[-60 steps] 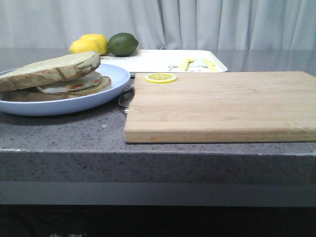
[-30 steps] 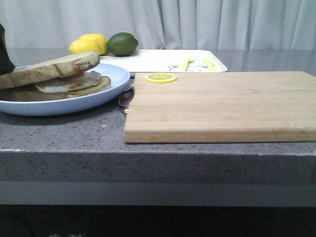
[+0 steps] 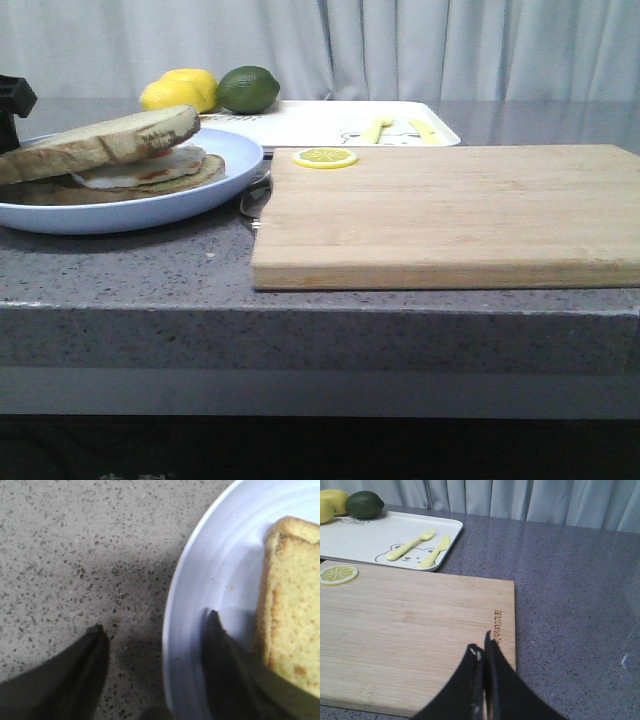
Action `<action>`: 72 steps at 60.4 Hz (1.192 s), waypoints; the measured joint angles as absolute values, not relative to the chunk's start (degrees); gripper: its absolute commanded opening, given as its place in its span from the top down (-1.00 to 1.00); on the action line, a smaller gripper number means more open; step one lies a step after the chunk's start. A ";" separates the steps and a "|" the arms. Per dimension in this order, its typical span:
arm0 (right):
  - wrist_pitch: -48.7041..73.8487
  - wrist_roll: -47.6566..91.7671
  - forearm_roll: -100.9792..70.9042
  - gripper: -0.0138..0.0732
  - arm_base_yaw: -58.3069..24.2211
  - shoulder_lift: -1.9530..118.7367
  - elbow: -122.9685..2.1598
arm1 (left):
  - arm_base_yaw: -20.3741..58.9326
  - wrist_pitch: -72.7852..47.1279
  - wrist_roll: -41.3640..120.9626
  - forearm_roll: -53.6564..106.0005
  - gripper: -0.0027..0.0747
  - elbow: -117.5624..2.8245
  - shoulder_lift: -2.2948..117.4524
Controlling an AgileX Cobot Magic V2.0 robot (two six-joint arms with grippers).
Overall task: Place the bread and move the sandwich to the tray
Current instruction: 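Grasp the rim of the blue plate with the left gripper, then lift the plate with the left gripper and lower it onto the white tray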
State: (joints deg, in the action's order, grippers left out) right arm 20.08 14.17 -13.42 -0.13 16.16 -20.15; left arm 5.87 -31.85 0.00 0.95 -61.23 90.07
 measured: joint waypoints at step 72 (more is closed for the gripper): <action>20.08 14.17 -13.42 0.86 -0.13 16.16 -20.15 | -12.37 -52.28 37.45 55.51 0.98 -69.80 84.01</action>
State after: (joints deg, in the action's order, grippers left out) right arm 20.08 14.17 -13.42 -0.13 16.16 -20.15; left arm -12.37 -52.28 37.45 55.51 -69.80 84.01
